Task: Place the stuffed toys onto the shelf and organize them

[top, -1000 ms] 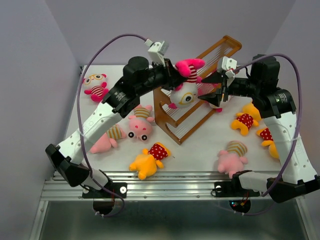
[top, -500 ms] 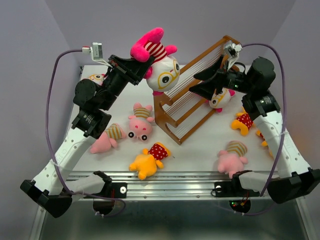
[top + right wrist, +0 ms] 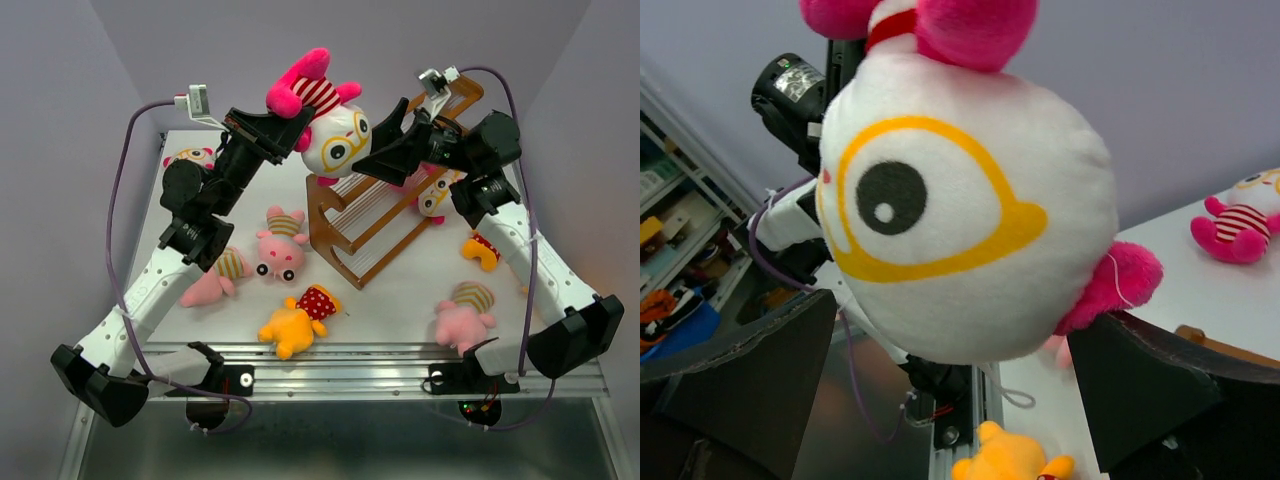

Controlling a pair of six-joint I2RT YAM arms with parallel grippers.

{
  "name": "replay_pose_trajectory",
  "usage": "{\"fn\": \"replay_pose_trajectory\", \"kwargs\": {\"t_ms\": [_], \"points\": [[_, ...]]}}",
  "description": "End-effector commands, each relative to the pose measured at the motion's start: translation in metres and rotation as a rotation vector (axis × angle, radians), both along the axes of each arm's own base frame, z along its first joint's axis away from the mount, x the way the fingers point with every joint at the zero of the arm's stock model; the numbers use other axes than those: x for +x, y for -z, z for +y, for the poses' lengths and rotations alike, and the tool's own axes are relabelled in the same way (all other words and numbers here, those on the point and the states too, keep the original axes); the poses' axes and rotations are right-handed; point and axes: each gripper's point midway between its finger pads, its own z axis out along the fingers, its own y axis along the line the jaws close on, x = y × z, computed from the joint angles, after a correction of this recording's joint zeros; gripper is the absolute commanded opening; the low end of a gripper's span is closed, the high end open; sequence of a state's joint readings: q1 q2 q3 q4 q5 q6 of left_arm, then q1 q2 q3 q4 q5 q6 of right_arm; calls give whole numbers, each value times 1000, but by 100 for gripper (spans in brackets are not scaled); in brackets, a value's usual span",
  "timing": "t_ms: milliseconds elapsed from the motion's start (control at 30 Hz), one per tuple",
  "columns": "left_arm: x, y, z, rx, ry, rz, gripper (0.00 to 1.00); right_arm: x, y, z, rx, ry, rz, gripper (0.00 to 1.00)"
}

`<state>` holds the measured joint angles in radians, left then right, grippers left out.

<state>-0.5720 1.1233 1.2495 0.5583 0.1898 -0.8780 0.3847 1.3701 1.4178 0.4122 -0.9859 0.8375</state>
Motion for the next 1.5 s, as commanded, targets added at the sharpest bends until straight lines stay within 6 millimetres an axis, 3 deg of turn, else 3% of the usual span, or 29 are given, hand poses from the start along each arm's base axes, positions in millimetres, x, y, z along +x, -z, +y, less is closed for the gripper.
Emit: {"fn": "replay_pose_trajectory", "kwargs": {"t_ms": [0, 100, 167, 200, 333, 433, 533, 567, 667, 700, 733, 800, 833, 900, 933, 967, 1000, 1133, 1200, 1333, 1467], "points": [[-16, -29, 12, -73, -2, -101, 0, -18, -35, 5, 69, -39, -96, 99], [-13, -23, 12, -60, -13, -89, 0, -21, -41, 8, 77, -48, -115, 96], [-9, -17, 11, -49, -19, -77, 0, -25, -45, 10, 76, -56, -145, 78], [-8, -15, 10, -41, -22, -76, 0, -23, -44, 11, 69, -55, -150, 56], [-3, -7, 11, -9, -49, -61, 0, -14, -40, 11, 31, -10, -171, 2], [1, -5, 18, 23, -95, -47, 1, -12, -36, 8, -1, 37, -216, 1], [8, 3, 30, 84, -169, -11, 47, -6, -23, 2, -86, 111, -236, 1], [9, 5, 35, 110, -206, -12, 69, 0, -23, -3, -114, 160, -300, 1], [8, 5, 54, 166, -303, 2, 83, 13, -18, -28, -187, 294, -327, 1], [8, 5, 60, 198, -338, -10, 84, 17, -20, -37, -194, 347, -332, 1], [4, 3, 67, 208, -360, -15, 85, 34, -10, -54, -216, 450, -304, 1], [6, 8, 82, 233, -433, 22, 88, 35, -14, -79, -216, 575, -321, 1], [2, 7, 90, 245, -460, 17, 88, 49, -15, -102, -216, 714, -291, 1], [3, 14, 101, 270, -509, 46, 89, 60, 0, -125, -224, 858, -227, 1], [1, 16, 106, 285, -526, 44, 89, 62, -6, -153, -205, 1026, -205, 1], [2, 21, 111, 304, -548, 65, 90, 69, 6, -172, -215, 1124, -163, 1], [0, 22, 114, 312, -562, 68, 90, 71, 4, -203, -203, 1298, -127, 1], [3, 38, 127, 370, -625, 117, 90, 72, 34, -271, -280, 1625, 19, 1], [3, 44, 131, 384, -639, 138, 90, 71, 52, -294, -326, 1701, 73, 1], [2, 50, 136, 389, -660, 156, 90, 69, 88, -317, -385, 1738, 218, 1], [1, 55, 139, 400, -665, 166, 90, 69, 140, -352, -444, 1745, 477, 1]]}}
